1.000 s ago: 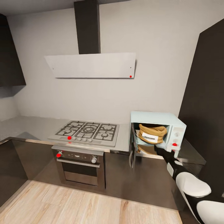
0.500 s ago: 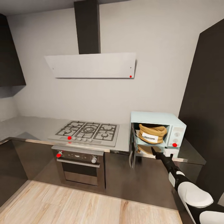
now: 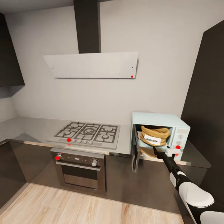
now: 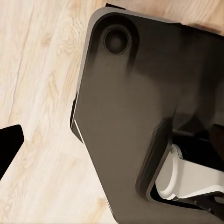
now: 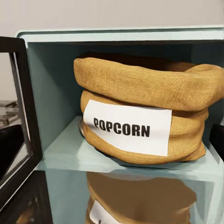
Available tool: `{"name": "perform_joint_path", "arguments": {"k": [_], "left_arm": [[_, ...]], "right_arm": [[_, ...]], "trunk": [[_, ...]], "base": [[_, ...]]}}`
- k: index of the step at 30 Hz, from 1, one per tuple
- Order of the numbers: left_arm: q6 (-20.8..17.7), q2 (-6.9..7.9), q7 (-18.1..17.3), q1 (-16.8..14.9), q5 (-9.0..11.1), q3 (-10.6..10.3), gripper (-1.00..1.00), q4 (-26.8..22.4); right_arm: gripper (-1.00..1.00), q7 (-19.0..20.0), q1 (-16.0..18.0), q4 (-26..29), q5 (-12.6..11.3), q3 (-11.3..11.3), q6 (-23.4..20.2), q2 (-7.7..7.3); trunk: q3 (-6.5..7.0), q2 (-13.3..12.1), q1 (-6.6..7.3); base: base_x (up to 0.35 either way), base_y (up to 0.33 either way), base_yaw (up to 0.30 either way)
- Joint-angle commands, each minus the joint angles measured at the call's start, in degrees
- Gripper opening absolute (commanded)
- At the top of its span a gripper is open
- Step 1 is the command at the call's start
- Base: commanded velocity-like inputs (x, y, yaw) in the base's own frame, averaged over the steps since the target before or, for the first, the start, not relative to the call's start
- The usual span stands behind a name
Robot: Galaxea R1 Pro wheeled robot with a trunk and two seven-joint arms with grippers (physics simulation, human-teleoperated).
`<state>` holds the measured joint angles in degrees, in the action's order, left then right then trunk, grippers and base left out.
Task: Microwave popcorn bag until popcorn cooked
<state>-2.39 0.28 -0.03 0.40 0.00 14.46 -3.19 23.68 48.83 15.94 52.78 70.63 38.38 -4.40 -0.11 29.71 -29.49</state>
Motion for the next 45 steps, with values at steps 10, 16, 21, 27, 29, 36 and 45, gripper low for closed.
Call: {"name": "perform_joint_path", "arguments": {"k": [10,16,21,27,29,36,45], "left_arm": [[-0.2,-0.01,0.0,0.0,0.0,0.2,1.0,-0.1],[-0.2,-0.01,0.0,0.0,0.0,0.2,1.0,-0.1],[-0.2,-0.01,0.0,0.0,0.0,0.2,1.0,-0.1],[-0.3,-0.01,0.0,0.0,0.0,0.2,1.0,-0.1],[-0.3,-0.01,0.0,0.0,0.0,0.2,1.0,-0.1],[-0.2,0.04,0.0,0.0,0.0,0.2,1.0,-0.1],[-0.2,0.07,0.0,0.0,0.0,0.2,1.0,-0.1]], "right_arm": [[1.0,0.5,0.0,0.1,0.1,0.5,0.0,0.01],[1.0,0.5,0.0,0.1,0.1,0.5,0.1,0.01],[1.0,0.5,0.0,0.1,0.1,0.4,0.0,0.01],[1.0,0.5,0.0,0.1,0.1,0.4,0.0,0.01],[1.0,0.5,0.0,0.1,0.1,0.4,0.0,0.01],[1.0,0.5,0.0,0.1,0.1,0.4,0.0,0.01],[1.0,0.4,0.0,0.1,0.1,0.4,-0.1,0.01]], "trunk": [[-0.01,0.0,-0.02],[-0.01,0.0,-0.02],[-0.01,0.0,-0.02],[-0.01,0.0,-0.02],[-0.01,0.0,-0.02],[-0.01,0.0,-0.02],[-0.01,0.0,-0.02]], "base": [[0.205,0.0,0.0],[0.093,-0.012,0.0],[0.311,-0.119,0.0],[0.082,-0.027,0.0],[0.079,-0.013,0.0],[0.107,-0.049,0.0],[0.043,-0.001,0.0]]}}
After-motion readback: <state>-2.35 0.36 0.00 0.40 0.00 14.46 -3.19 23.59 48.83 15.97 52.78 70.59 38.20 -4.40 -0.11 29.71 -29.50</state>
